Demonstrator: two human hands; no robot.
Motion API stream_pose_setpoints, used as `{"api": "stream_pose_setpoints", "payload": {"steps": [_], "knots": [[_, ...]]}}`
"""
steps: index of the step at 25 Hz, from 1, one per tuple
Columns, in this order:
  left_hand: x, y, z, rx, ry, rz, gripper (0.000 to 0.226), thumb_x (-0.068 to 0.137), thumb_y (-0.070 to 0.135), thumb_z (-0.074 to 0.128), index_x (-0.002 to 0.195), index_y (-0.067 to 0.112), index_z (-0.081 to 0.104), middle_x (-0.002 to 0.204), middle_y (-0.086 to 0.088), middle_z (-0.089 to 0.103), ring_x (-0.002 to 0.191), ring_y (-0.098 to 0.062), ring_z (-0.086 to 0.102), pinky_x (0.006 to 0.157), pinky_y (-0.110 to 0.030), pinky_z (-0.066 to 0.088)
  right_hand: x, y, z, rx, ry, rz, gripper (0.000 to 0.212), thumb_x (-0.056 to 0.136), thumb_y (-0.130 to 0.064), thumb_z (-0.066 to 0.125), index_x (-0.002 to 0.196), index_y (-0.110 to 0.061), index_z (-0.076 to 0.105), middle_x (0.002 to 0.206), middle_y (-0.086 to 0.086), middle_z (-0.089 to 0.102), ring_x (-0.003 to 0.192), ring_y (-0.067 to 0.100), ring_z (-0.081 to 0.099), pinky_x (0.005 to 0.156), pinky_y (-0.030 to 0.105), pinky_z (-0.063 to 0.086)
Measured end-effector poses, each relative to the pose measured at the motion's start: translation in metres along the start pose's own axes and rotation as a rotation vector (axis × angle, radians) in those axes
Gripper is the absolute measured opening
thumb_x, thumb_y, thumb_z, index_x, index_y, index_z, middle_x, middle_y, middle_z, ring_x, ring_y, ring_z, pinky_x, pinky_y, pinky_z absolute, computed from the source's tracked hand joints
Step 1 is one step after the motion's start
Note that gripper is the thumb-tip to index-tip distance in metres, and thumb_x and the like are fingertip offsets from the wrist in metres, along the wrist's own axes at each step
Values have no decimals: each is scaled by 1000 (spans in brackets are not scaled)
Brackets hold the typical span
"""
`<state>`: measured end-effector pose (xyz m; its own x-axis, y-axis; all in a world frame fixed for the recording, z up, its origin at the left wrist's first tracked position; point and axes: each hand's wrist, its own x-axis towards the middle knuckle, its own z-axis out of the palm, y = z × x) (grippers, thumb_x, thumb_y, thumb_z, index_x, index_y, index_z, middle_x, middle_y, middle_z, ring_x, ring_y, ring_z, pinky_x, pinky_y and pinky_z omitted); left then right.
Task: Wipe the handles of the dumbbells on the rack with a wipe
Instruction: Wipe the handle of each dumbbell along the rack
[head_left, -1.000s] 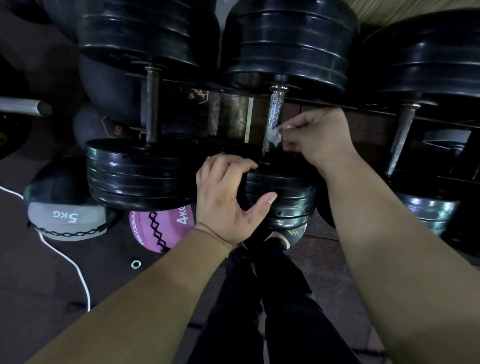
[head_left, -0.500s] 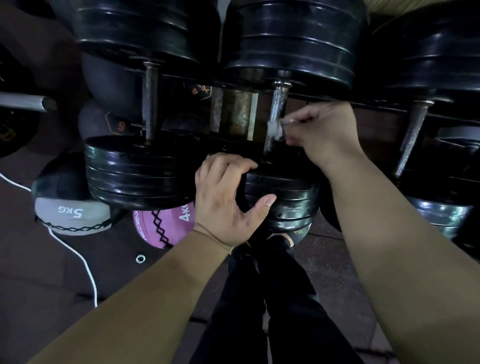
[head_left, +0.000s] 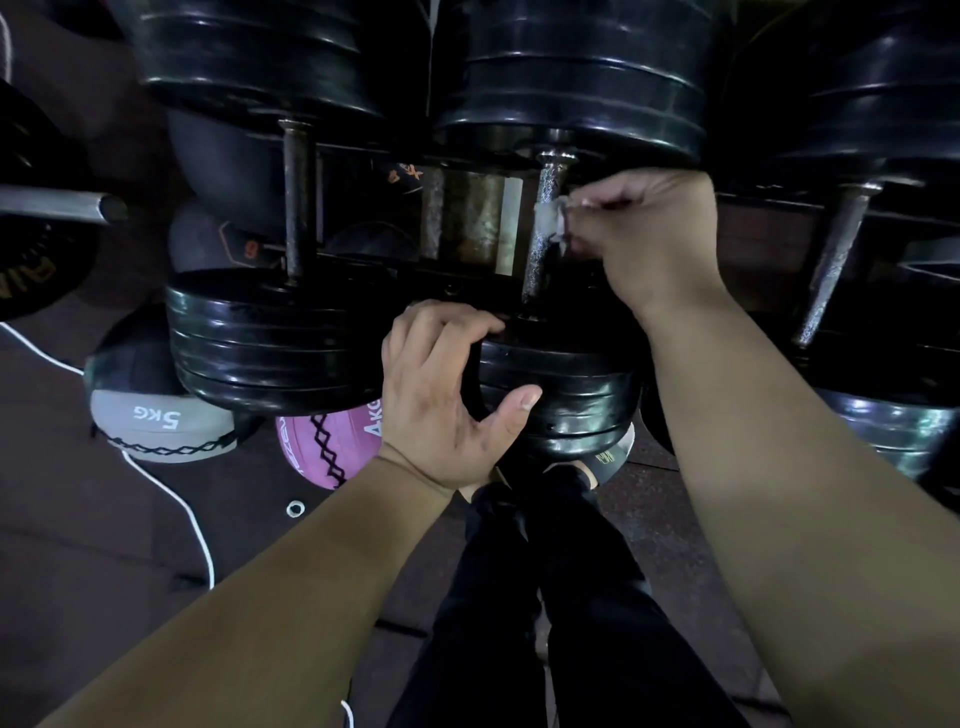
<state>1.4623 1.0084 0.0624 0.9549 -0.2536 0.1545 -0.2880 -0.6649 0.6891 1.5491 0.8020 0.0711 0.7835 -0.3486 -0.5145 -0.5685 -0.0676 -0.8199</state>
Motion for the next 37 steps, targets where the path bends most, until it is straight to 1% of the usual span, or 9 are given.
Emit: {"api": "stream_pose_setpoints", "payload": {"steps": [2, 7, 12, 17, 20, 23, 30, 35, 37], "knots": [[0, 0, 0, 12, -1, 2, 67, 93, 66, 52, 108, 4, 71, 108, -10, 66, 103, -31, 59, 86, -53, 48, 2, 8, 0, 56, -23, 5, 9, 72, -14, 88, 73, -18, 80, 71, 7, 77, 65, 23, 74, 74, 50, 65], [0, 2, -2, 24, -13, 0, 68, 93, 66, 51, 109, 3, 70, 109, -9, 65, 104, -29, 58, 88, -52, 47, -16, 18, -9, -327, -246, 35, 8, 76, -11, 84, 77, -18, 81, 68, -5, 73, 50, -6, 56, 55, 13, 46], [0, 2, -2, 35, -19, -3, 70, 94, 68, 48, 110, 3, 69, 109, -10, 64, 105, -30, 58, 91, -50, 47, 5, 9, 2, 132, -19, 43, 15, 72, -5, 86, 69, -17, 78, 73, 11, 77, 66, 21, 73, 72, 49, 65], [-1, 6, -4, 60, -38, -14, 70, 95, 68, 45, 110, 3, 68, 110, -8, 63, 106, -27, 57, 92, -49, 46, -15, 16, -6, -352, -250, 100, 14, 76, -11, 85, 74, -23, 78, 68, -8, 70, 56, 1, 59, 56, 16, 49], [0, 7, -4, 63, -39, -10, 71, 96, 68, 44, 110, 3, 67, 110, -8, 63, 105, -27, 57, 91, -49, 46, -5, 5, -1, -187, -70, 41, 9, 75, -9, 84, 74, -18, 81, 68, -5, 74, 62, 7, 68, 68, 30, 62], [0, 7, -4, 69, -51, -9, 70, 97, 67, 43, 111, 3, 66, 111, -9, 62, 105, -26, 57, 92, -49, 46, -5, 6, 6, 57, 64, 5, 10, 73, -13, 89, 73, -19, 81, 70, -8, 76, 62, 3, 69, 63, 25, 58], [0, 4, -4, 66, -40, 17, 66, 96, 63, 47, 110, 2, 66, 110, -9, 62, 104, -28, 58, 93, -46, 45, -22, 5, -10, -446, -279, 71, 8, 81, -19, 83, 83, -26, 80, 72, -10, 67, 68, 6, 59, 61, 16, 43], [-1, 3, -5, 56, -42, 12, 64, 95, 65, 49, 114, 6, 66, 113, -8, 63, 106, -31, 59, 91, -52, 46, -49, 11, -17, -149, -150, 20, 19, 75, -13, 85, 81, -30, 79, 90, -9, 79, 88, 10, 74, 87, 38, 62], [0, 4, -6, -24, -75, -38, 62, 91, 64, 58, 124, 11, 59, 119, 3, 59, 111, -30, 58, 95, -54, 47, -66, 3, -18, -72, -68, -6, 28, 79, -13, 84, 99, -29, 73, 94, -5, 78, 83, 15, 75, 81, 36, 64]]}}
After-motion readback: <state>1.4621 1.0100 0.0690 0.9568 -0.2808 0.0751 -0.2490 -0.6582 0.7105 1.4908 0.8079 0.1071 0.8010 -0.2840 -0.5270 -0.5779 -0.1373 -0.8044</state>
